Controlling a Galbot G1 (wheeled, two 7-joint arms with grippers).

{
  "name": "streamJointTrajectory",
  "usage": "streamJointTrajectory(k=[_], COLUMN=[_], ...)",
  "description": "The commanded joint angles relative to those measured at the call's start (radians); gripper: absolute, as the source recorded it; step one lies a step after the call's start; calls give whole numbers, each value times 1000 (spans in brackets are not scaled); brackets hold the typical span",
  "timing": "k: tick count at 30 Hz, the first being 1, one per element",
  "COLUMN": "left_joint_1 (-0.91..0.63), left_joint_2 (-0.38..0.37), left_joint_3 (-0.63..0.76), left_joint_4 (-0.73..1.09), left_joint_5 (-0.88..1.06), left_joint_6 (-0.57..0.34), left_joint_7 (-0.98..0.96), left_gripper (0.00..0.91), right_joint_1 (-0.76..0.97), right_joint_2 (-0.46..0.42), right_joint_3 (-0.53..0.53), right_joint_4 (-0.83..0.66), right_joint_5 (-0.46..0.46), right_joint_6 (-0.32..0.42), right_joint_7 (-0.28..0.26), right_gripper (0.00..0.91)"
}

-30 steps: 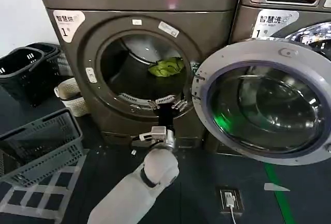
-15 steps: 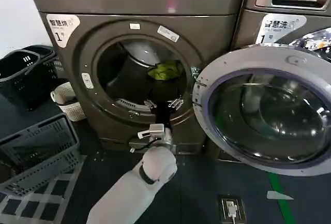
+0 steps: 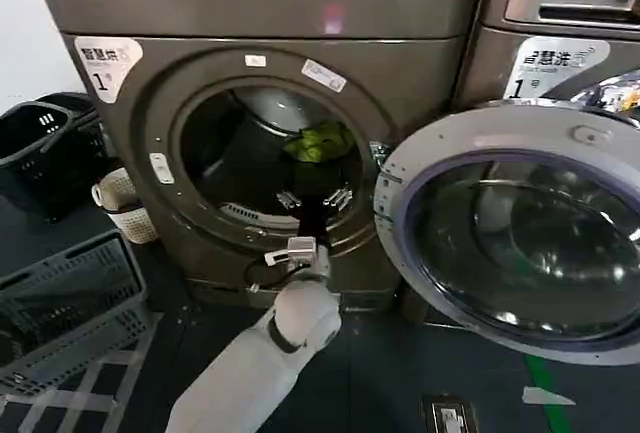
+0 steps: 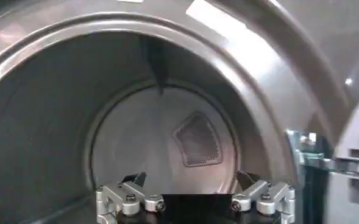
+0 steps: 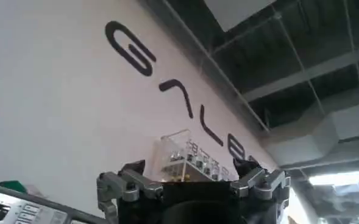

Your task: Grasp the clothes from the dryer.

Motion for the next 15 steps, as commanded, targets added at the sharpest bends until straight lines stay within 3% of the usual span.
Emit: streamJointTrajectory(k=[1,15], left_joint_1=[1,5], left_joint_2=[0,4], left_joint_3=[-2,-13], left_joint_4=[-1,-7], left_joint_5=[1,-1], left_joint_6=[0,1], left_joint_7=[0,1], left_gripper=[907,907], right_joint_1=[-1,-4], right_joint_2=[1,3], right_joint_3=[1,7], right_joint_4=[1,2], right_joint_5=[1,6], right_joint_6=[1,2], right_joint_7=[0,-1], right_gripper=[907,907])
